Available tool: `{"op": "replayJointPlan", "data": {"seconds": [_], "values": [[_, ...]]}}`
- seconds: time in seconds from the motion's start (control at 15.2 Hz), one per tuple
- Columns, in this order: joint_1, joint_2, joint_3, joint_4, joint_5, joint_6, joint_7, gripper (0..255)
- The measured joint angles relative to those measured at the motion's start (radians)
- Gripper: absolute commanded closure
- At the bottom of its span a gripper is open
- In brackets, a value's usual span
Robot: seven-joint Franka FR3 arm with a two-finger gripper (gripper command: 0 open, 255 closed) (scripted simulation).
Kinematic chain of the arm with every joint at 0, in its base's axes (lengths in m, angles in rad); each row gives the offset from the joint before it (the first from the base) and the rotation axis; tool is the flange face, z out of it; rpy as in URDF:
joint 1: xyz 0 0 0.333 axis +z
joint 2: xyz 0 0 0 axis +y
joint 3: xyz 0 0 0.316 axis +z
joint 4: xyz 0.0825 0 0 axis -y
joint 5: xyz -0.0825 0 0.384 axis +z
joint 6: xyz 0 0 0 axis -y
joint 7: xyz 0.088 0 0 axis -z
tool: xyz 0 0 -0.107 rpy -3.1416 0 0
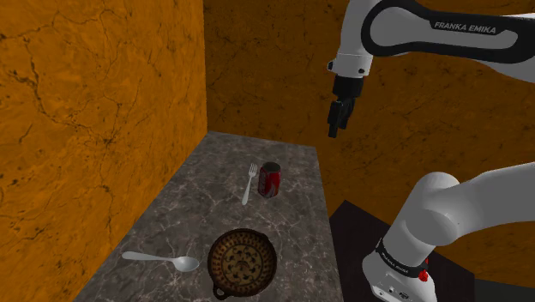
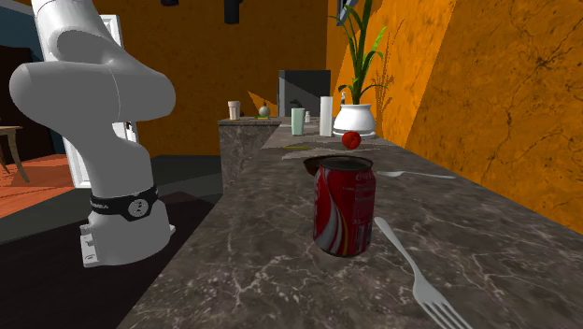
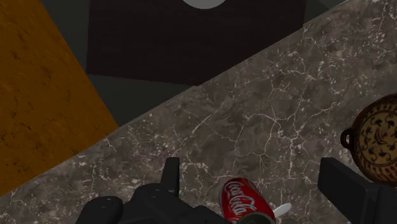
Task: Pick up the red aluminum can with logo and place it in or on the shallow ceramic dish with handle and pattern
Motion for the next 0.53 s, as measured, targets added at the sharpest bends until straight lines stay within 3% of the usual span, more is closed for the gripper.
{"op": "replayJointPlan", "data": {"seconds": [0.13, 0.53], "values": [[0.001, 0.007, 0.005, -0.007, 0.003, 0.016, 0.004, 0], [0.008, 0.127, 0.047, -0.046, 0.022, 0.201, 0.042, 0]]}}
